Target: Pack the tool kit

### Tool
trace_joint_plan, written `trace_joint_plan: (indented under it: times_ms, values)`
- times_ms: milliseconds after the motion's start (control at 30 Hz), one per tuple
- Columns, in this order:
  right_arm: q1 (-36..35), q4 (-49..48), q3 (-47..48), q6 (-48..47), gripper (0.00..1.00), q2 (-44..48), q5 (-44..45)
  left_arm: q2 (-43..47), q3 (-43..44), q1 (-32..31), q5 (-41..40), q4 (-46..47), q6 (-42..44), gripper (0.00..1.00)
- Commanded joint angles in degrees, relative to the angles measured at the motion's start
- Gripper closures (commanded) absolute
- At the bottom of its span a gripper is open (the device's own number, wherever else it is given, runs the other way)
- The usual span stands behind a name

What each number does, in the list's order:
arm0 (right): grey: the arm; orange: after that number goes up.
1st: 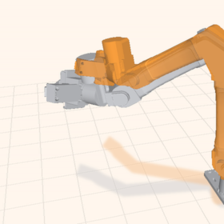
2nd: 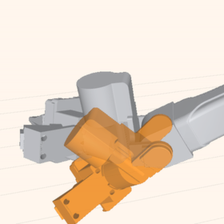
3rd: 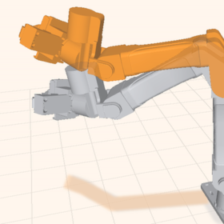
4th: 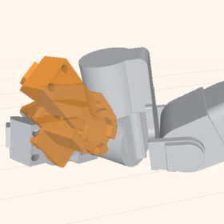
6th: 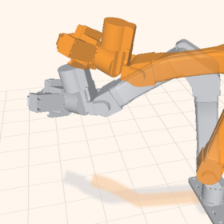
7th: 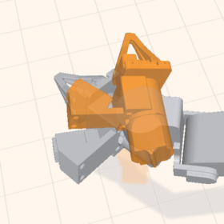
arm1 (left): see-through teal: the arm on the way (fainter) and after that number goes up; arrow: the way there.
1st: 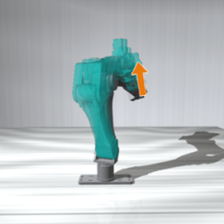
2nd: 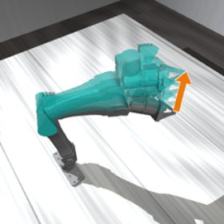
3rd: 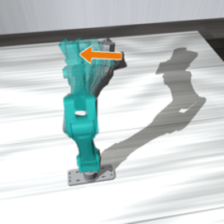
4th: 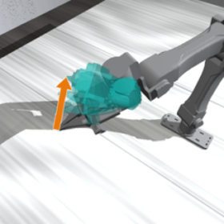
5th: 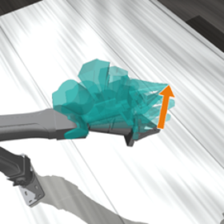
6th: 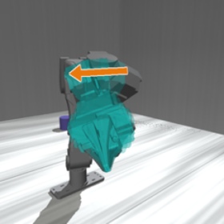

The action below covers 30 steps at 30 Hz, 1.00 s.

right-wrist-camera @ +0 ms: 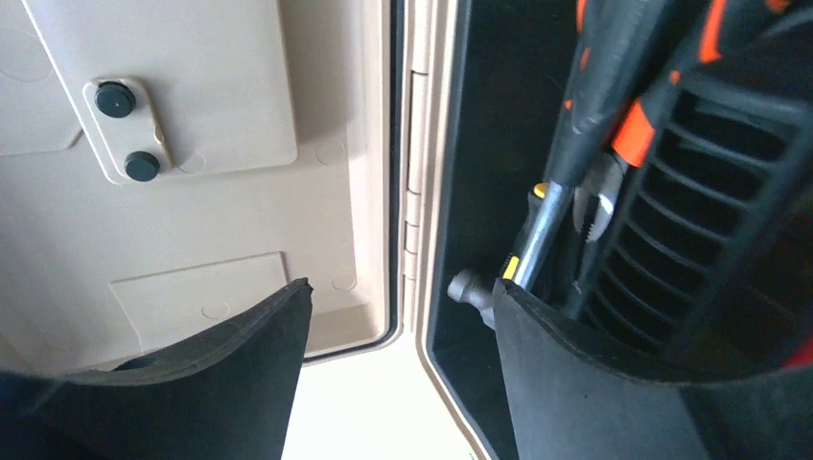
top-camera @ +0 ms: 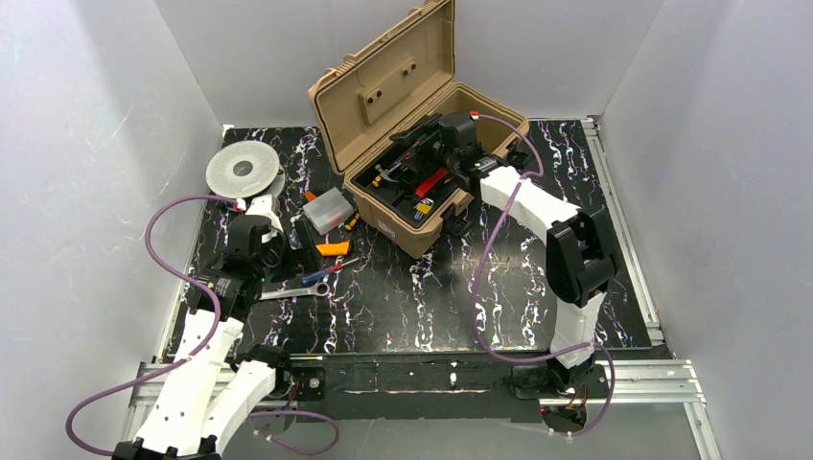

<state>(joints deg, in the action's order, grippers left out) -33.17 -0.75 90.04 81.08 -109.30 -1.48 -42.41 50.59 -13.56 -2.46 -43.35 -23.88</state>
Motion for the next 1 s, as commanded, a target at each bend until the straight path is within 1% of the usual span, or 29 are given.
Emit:
trace_joint_plan:
  times_ms: [0,100,233,367,433,533,600,700,733,767,800,967]
  values:
    - [-0.04,-2.98,-3.12,-0.62,0.22,6.60,3.56,0.01,-0.33,0.37,0.15,-0.63,-2.70,0.00]
    - [0.04,-1.50,-5.54,-3.87,0.20,10.53,5.53,-0.57,-0.39,0.30,-0.66,-1.17,-5.43,0.00]
    - [0.03,2.30,-6.96,-13.91,0.20,16.17,6.75,-1.48,-0.93,0.33,-3.85,-2.63,-11.85,0.01]
    - [0.05,1.32,-10.81,-27.33,0.20,22.68,2.10,-3.52,-1.57,0.36,-7.06,-4.59,-18.90,0.00]
    - [0.06,-1.25,-14.23,-34.25,0.21,26.04,-5.08,-5.07,-1.72,0.36,-9.51,-6.06,-22.50,0.01]
    - [0.03,-3.22,-19.18,-42.27,0.24,31.22,-11.17,-7.52,-1.36,0.38,-13.54,-9.32,-28.64,0.00]
    - [0.03,-3.50,-22.05,-46.49,0.25,34.59,-13.43,-9.23,-1.20,0.38,-16.16,-10.87,-32.36,0.00]
    - [0.06,-2.82,-26.02,-52.10,0.25,39.06,-14.55,-11.61,-1.38,0.46,-19.82,-11.28,-37.82,0.00]
    - [0.04,-2.30,-27.29,-53.29,0.25,40.35,-14.38,-12.57,-1.67,0.58,-20.87,-10.79,-39.34,0.02]
    - [0.03,-2.02,-30.83,-55.11,0.25,44.05,-13.38,-15.88,-3.00,2.53,-21.04,-8.90,-43.19,0.13]
    - [0.03,-1.93,-31.64,-55.81,0.25,44.92,-13.36,-16.90,-3.30,3.44,-20.50,-7.83,-44.57,0.16]
    - [0.04,-1.04,-34.35,-58.54,0.25,47.93,-12.71,-22.27,-3.73,5.63,-15.59,-3.75,-48.11,0.18]
